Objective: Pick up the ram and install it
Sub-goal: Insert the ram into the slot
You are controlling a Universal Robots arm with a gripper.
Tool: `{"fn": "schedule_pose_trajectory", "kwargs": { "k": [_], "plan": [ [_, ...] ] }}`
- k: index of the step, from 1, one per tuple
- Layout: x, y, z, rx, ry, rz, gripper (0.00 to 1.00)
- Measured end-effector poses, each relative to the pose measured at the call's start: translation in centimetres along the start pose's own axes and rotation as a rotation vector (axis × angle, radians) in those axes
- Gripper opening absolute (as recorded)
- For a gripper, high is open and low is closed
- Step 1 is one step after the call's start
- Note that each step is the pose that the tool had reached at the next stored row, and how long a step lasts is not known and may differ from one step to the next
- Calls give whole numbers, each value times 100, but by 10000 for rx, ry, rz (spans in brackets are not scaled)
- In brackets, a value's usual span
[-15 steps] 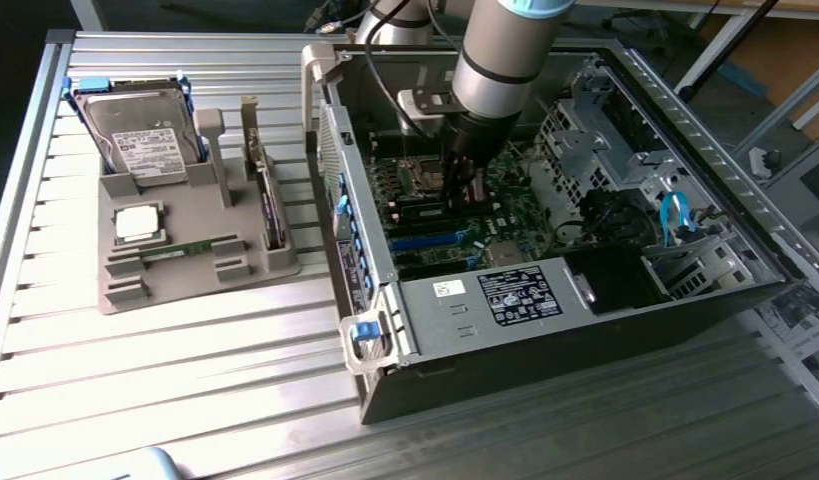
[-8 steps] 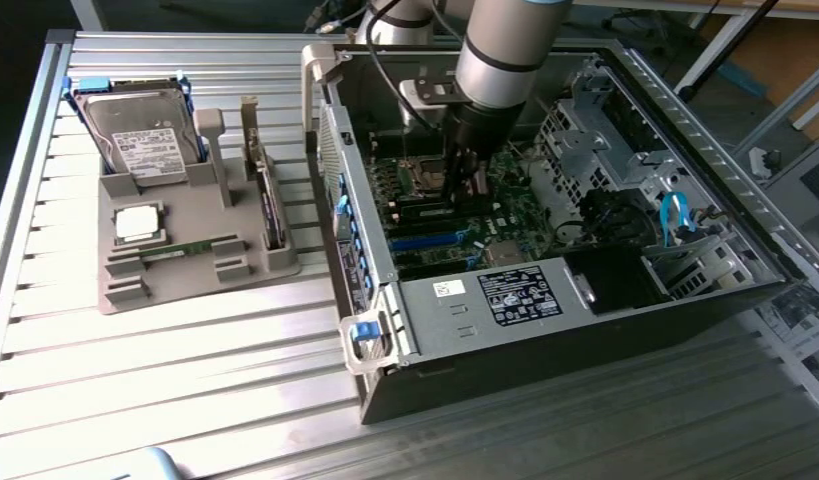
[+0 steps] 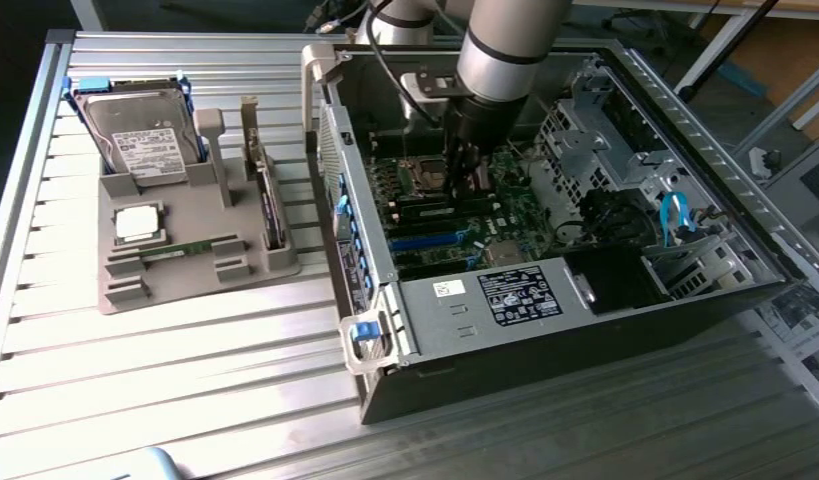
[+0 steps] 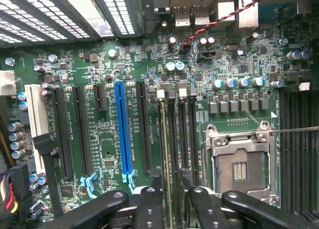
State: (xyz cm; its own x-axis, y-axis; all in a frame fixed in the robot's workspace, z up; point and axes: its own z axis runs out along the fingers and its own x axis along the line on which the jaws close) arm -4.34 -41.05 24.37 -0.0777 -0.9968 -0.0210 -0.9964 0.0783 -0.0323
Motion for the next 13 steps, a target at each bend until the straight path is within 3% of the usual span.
{"fn": "schedule_pose_trajectory", "kwargs": {
  "k": [3,5,10,13],
  "plan": [
    [-4,0,-18,1,1,0,13],
    [-7,-1,-48,1,0,0,11],
    [-11,-7,-252,-3,-3,1,11],
    [-12,-9,-298,-4,-4,0,11]
  ]
}}
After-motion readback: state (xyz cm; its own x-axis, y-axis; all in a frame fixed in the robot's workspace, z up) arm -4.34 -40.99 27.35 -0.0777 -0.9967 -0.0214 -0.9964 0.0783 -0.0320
